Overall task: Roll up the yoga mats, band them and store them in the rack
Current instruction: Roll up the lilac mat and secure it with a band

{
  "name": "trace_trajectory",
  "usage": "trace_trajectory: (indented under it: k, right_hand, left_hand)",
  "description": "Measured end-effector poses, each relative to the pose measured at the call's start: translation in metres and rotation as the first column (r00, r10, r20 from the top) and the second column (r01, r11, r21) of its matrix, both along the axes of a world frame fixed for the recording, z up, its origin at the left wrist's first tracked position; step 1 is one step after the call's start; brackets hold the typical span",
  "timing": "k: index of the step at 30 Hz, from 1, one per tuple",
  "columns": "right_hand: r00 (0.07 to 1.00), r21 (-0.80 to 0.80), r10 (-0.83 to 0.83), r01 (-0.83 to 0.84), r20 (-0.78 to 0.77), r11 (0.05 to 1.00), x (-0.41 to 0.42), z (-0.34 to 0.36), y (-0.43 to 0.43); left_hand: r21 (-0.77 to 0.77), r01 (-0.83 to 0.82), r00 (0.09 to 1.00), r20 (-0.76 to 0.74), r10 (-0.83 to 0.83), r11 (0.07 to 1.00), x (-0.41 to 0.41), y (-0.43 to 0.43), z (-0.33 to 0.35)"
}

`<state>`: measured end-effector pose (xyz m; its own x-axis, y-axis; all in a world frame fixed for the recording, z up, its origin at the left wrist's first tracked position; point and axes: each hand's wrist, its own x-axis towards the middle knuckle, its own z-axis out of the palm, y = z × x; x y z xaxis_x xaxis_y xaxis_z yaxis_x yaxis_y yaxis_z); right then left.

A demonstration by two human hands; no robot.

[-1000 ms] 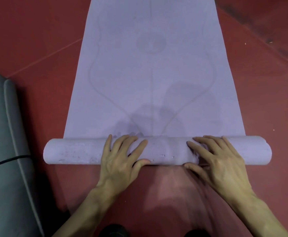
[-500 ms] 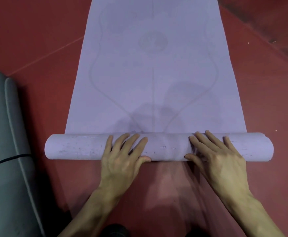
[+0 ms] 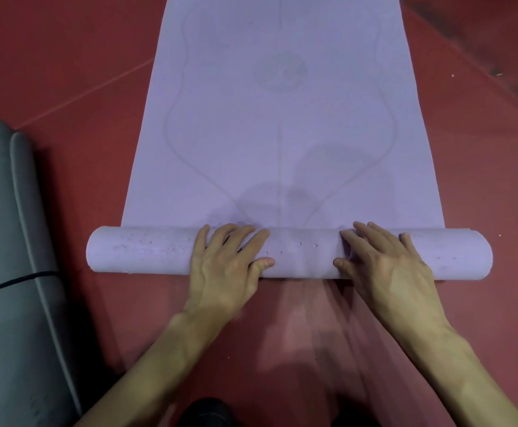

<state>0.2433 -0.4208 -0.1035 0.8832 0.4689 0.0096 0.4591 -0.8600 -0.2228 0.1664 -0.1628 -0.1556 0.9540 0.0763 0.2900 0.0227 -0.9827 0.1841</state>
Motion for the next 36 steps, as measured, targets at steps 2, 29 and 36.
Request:
trace_trajectory:
  k: [2, 29, 36]
  right_hand:
    - [1.0, -0.008, 0.015, -0.015, -0.008, 1.0, -0.004, -0.003, 0.003]
    - [0.983, -0.092, 0.176, -0.17, 0.061, 0.981, 0.019, 0.004, 0.008]
    - [0.98, -0.117, 0.2, -0.198, -0.003, 0.973, -0.023, 0.006, -0.015]
  left_hand:
    - [-0.019, 0.013, 1.0, -0.025, -0.013, 1.0, 0.01, 0.004, 0.002]
    - [0.04, 0.084, 0.991, -0.104, -0.079, 0.996, 0.015, 0.006, 0.029]
    - [0.005, 0.125, 0.992, 0.001, -0.125, 0.992, -0.05, -0.015, 0.019]
